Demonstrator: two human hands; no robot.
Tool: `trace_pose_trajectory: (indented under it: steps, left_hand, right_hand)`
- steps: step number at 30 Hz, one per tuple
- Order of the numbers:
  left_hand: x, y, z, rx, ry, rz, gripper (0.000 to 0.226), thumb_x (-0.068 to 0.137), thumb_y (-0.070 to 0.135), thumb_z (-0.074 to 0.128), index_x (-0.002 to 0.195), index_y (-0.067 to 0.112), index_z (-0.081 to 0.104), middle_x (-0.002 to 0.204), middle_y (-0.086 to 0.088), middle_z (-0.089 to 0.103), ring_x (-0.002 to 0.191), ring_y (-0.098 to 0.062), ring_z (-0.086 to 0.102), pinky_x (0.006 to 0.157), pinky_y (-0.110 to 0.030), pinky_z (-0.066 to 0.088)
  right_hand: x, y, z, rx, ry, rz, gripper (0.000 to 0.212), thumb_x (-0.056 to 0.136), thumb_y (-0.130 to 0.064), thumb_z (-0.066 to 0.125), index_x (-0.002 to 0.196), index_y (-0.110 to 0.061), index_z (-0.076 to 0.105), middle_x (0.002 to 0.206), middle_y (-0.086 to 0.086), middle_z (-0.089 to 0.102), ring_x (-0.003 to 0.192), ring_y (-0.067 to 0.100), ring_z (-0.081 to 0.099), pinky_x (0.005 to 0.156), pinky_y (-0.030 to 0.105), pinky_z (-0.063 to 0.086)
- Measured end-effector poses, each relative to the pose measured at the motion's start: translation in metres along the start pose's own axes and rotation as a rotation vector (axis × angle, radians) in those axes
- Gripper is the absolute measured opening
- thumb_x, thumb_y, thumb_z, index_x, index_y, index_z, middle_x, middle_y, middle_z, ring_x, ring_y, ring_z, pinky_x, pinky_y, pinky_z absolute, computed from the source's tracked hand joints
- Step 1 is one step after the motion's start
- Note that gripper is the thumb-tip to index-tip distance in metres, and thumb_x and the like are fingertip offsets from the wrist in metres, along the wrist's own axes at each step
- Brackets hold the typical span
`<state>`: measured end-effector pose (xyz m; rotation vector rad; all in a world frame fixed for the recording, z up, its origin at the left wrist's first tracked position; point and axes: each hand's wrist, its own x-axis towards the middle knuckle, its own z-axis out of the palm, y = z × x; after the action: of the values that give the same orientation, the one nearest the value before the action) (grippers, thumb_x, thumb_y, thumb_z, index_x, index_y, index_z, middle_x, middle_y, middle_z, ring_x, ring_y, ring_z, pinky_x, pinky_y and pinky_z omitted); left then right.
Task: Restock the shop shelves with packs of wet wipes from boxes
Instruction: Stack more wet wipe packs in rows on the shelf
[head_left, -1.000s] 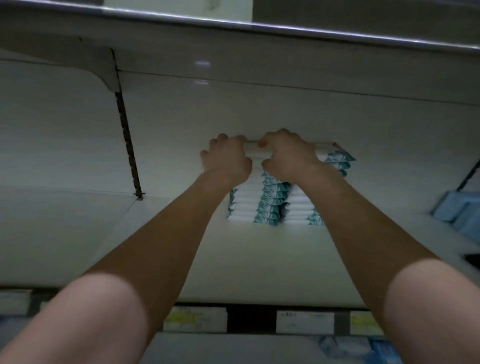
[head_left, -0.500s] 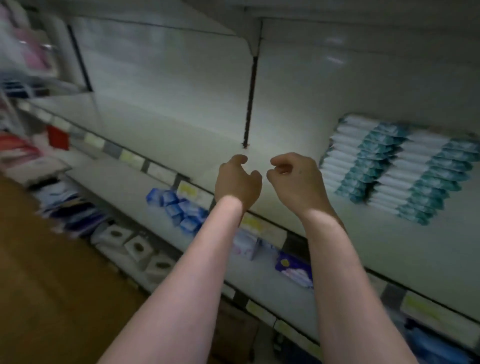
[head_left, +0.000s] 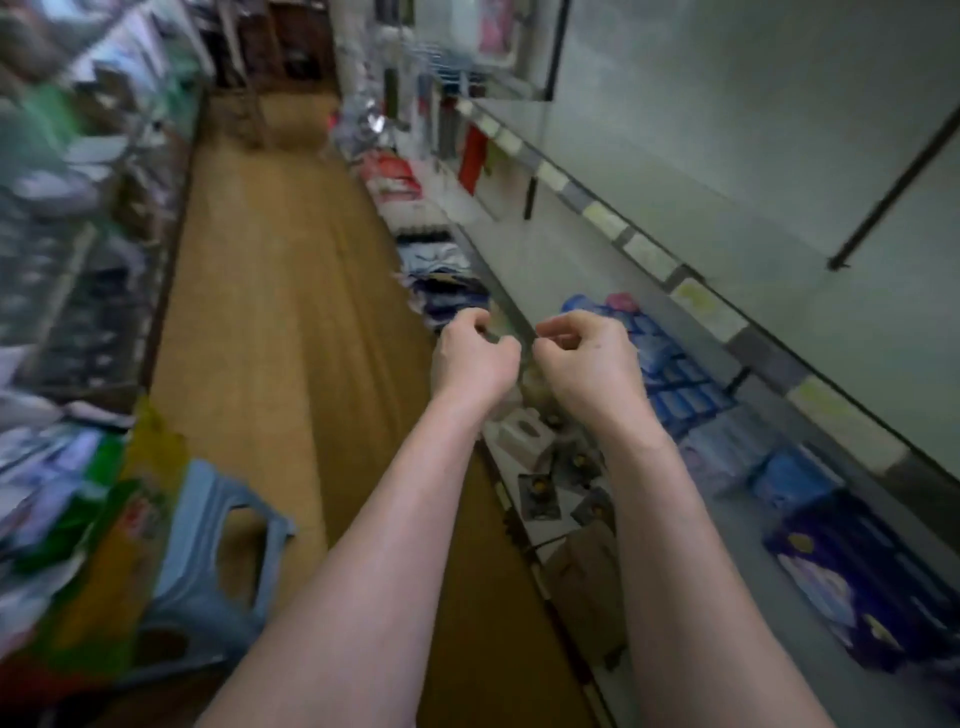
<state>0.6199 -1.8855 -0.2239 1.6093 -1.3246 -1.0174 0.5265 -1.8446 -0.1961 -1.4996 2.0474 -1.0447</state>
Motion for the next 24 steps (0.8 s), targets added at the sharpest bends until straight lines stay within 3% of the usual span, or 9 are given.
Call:
trace_pose_trajectory:
  steps: [5,8,10,14,17,20,24]
  left_hand:
    - [0.016,-0.047,-0.110,-0.037,0.222,-0.112,0.042,0.088,0.024,0.060,0.130,0.021,0.053,0.127,-0.005,0.059,0.112,-0.023,0.057,0.091,-0.028,0.044]
    - [0.021,-0.077,-0.181,-0.047,0.340,-0.170,0.043,0.089,0.025,0.060,0.131,0.021,0.052,0.128,-0.004,0.058,0.114,-0.023,0.056,0.096,-0.032,0.046]
    - [0.026,-0.099,-0.228,-0.047,0.406,-0.217,0.043,0.088,0.025,0.061,0.130,0.021,0.053,0.126,-0.006,0.059,0.114,-0.024,0.056,0.099,-0.037,0.046]
    - [0.039,-0.144,-0.310,-0.096,0.481,-0.300,0.043,0.088,0.020,0.061,0.130,0.015,0.054,0.127,-0.005,0.058,0.105,-0.020,0.057,0.094,-0.028,0.045]
    - [0.050,-0.177,-0.356,-0.149,0.510,-0.374,0.041,0.090,0.019,0.059,0.130,0.016,0.053,0.127,-0.004,0.057,0.110,-0.024,0.056,0.092,-0.033,0.047]
    - [0.057,-0.209,-0.385,-0.224,0.526,-0.460,0.042,0.090,0.019,0.057,0.132,0.018,0.052,0.118,-0.005,0.059,0.094,-0.026,0.060,0.077,-0.034,0.048]
    - [0.067,-0.254,-0.407,-0.292,0.578,-0.594,0.034,0.090,0.013,0.057,0.123,0.015,0.056,0.085,0.007,0.051,0.088,-0.024,0.056,0.079,-0.035,0.049]
  right_hand:
    - [-0.020,-0.071,0.091,0.018,-0.215,-0.142,0.026,0.091,-0.023,0.058,0.115,-0.019,0.066,0.105,0.000,0.069,0.095,0.017,0.064,0.080,0.033,0.054]
    - [-0.038,-0.117,0.148,0.029,-0.337,-0.234,0.025,0.092,-0.023,0.057,0.116,-0.019,0.065,0.106,-0.002,0.067,0.094,0.012,0.061,0.080,0.028,0.052]
    - [-0.051,-0.146,0.189,0.029,-0.409,-0.269,0.022,0.092,-0.022,0.057,0.111,-0.019,0.066,0.102,-0.003,0.067,0.096,0.015,0.061,0.084,0.033,0.052]
    - [-0.074,-0.197,0.266,0.027,-0.538,-0.289,0.020,0.090,-0.023,0.057,0.108,-0.022,0.067,0.101,-0.002,0.066,0.100,0.019,0.061,0.085,0.034,0.050]
    - [-0.085,-0.225,0.316,0.019,-0.627,-0.292,0.021,0.091,-0.021,0.057,0.110,-0.020,0.067,0.102,0.000,0.067,0.099,0.021,0.061,0.082,0.032,0.050]
    - [-0.091,-0.241,0.359,0.015,-0.691,-0.275,0.022,0.089,-0.019,0.056,0.108,-0.020,0.067,0.093,-0.001,0.063,0.094,0.023,0.061,0.077,0.032,0.049]
    - [-0.098,-0.244,0.408,-0.002,-0.791,-0.248,0.022,0.088,-0.016,0.057,0.106,-0.019,0.069,0.092,0.001,0.064,0.089,0.021,0.058,0.072,0.025,0.040]
